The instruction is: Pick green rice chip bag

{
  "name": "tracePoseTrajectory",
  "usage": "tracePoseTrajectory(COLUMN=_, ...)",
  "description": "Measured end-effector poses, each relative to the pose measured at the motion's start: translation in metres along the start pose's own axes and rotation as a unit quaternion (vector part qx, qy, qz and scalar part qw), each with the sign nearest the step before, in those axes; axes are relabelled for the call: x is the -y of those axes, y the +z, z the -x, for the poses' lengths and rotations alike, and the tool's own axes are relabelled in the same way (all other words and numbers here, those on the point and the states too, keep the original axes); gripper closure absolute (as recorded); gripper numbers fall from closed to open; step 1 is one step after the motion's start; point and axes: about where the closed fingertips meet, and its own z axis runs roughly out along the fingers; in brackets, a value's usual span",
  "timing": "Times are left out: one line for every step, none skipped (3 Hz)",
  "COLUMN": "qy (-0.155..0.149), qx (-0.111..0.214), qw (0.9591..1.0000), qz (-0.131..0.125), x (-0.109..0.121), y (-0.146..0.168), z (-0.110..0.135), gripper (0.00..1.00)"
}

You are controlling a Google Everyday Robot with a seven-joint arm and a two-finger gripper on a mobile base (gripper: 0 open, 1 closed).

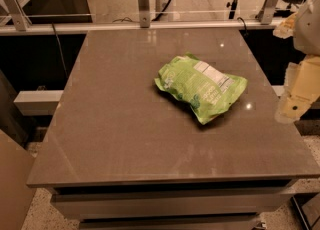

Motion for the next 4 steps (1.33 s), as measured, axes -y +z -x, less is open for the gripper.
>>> tracePoseTrajectory(qy=0.000, qx=0.000, qw=1.0000, qz=0.000, x=0.000, y=0.000, z=0.000, gripper=0.00)
tracePoseTrajectory(qy=0.006, qx=0.006, qw=1.0000, qz=-0.005, x=0.002, y=-0.001, z=0.001, gripper=0.00)
tracePoseTrajectory(qy=0.014, qx=0.035, qw=0.9991, qz=-0.019, x=0.011, y=0.005, z=0.003, gripper=0.00)
tracePoseTrajectory(qy=0.023, qx=0.068, qw=0.9967, qz=-0.036, x=0.033, y=0.019, z=-0.002, gripper=0.00)
